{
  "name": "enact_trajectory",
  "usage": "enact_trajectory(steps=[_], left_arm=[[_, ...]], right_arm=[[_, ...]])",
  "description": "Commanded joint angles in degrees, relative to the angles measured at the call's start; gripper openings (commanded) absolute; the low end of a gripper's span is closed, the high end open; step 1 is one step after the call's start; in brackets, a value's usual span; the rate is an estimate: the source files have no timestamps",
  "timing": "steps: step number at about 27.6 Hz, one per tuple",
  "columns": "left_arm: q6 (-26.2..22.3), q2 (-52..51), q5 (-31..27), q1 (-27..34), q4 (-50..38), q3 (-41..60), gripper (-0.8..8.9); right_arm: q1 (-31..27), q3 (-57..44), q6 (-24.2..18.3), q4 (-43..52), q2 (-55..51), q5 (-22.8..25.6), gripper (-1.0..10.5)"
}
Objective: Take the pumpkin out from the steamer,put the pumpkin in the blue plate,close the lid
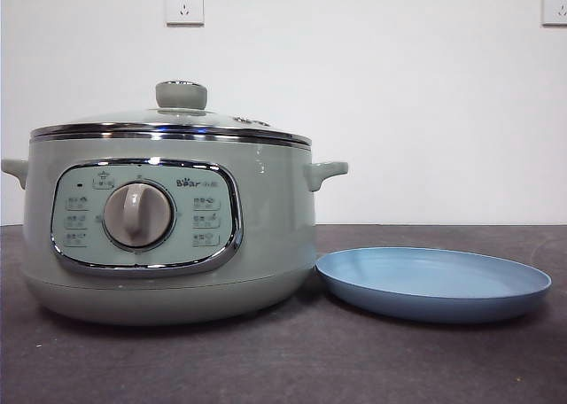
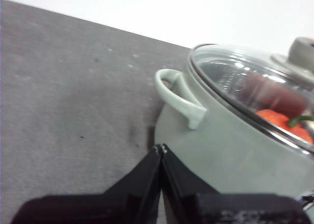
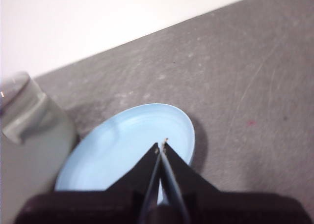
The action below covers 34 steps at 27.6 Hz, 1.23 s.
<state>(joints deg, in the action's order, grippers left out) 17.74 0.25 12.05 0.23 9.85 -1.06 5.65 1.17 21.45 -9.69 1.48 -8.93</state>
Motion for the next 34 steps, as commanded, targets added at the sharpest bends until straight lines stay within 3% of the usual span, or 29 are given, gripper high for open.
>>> enact_trajectory(steps=[1, 8, 22, 29, 34], left_arm=[[3.7, -0.2, 1.2, 0.2, -0.1, 0.9, -0.04], [8.2, -0.2, 3.4, 0.2, -0.8, -0.8, -0.08], [8.2, -0.2, 2.9, 0.2, 3.2, -11.5, -0.08], [7.7, 4.5, 3.2, 0.2, 4.0, -16.3, -0.08], [6.2, 11.4, 4.4, 0.2, 4.0, -21.8, -0.08]], right_arm=[[0.0, -0.6, 6.3, -0.2, 0.0, -0.7, 0.0], [0.0, 2.0, 7.7, -2.4, 0.5, -3.2, -0.1], [0.0, 18.0, 6.7, -7.6, 12.5, -3.1, -0.1], [0.0, 27.4, 1.2, -8.0, 20.9, -3.2, -0.1], [0.0, 34.9, -5.0, -12.7, 26.3, -3.2, -0.1]])
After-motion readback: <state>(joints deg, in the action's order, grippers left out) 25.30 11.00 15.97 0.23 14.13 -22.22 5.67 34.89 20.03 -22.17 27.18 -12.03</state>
